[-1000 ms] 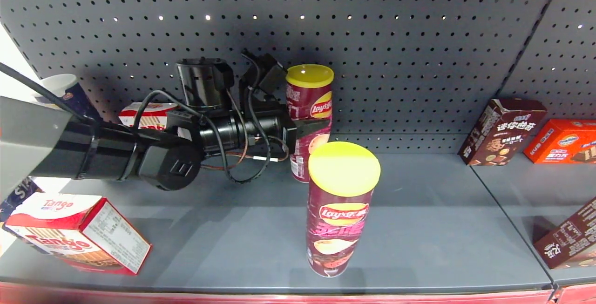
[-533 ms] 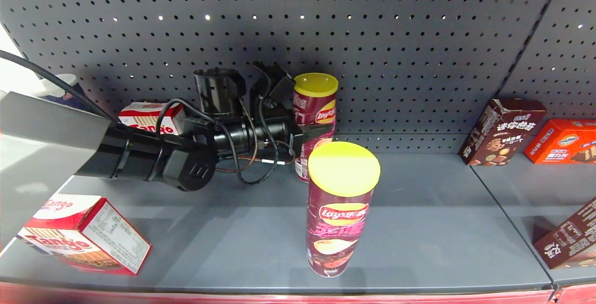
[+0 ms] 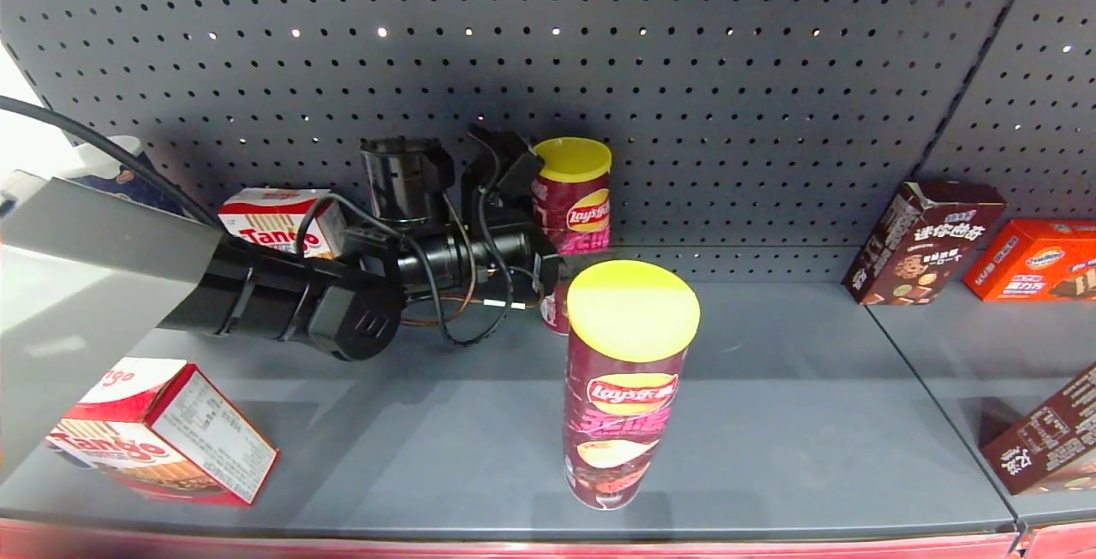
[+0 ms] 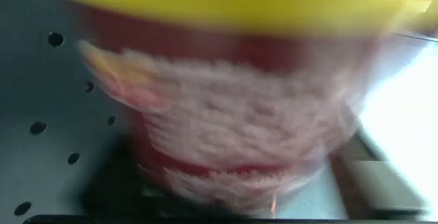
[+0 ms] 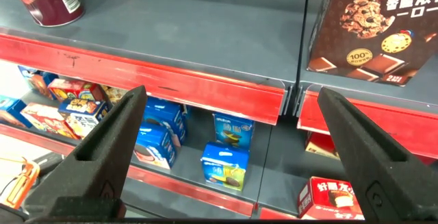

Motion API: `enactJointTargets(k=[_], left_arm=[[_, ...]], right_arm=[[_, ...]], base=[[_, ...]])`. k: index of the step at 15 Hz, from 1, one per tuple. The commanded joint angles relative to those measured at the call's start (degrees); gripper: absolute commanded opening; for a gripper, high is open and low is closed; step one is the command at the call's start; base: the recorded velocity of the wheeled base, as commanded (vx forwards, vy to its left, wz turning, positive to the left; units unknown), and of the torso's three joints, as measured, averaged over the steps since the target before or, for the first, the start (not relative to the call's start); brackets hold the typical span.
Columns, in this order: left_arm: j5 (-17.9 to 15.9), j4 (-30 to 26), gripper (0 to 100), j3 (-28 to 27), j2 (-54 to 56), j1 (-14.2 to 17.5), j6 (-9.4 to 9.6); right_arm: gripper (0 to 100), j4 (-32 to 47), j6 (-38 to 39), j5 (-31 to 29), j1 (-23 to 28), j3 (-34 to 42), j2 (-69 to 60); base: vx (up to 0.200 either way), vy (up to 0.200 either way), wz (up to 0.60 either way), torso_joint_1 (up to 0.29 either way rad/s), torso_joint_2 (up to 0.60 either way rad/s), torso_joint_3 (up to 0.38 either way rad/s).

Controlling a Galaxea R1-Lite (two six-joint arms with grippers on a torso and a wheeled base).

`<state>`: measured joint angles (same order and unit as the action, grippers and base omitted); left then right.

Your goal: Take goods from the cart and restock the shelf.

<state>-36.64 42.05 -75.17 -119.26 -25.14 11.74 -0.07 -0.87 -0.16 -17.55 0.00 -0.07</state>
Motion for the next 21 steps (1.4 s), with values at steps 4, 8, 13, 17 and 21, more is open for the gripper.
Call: enactJointTargets(k=[4, 8, 13, 17, 21], left_arm=[[2.54, 3.39, 100, 7.67, 6.94, 0.26, -0.14], [10.72, 9.02, 100, 20.06, 13.00, 0.53, -0.14], [20.39, 13.24, 100, 26.48, 14.23, 0.09, 0.04], [23.99, 13.85, 100, 26.83, 13.88, 0.00, 0.04], [26.80, 14.20, 100, 26.21, 12.74, 0.18, 0.04]], right_arm=[[100, -0.01, -0.01, 0.07, -0.02, 0.00, 0.07], [100, -0.01, -0.01, -0.02, -0.02, 0.00, 0.07], [100, -0.01, -0.01, -0.02, -0.02, 0.00, 0.07], [100, -0.01, -0.01, -0.02, -0.02, 0.00, 0.07], [100, -0.01, -0.01, -0.02, -0.02, 0.00, 0.07]], base=[[0.000, 0.000, 0.00, 0.000, 0.00, 0.000], [0.000, 0.000, 0.00, 0.000, 0.00, 0.000], [0.000, 0.000, 0.00, 0.000, 0.00, 0.000], [0.000, 0.000, 0.00, 0.000, 0.00, 0.000], [0.000, 0.000, 0.00, 0.000, 0.00, 0.000]])
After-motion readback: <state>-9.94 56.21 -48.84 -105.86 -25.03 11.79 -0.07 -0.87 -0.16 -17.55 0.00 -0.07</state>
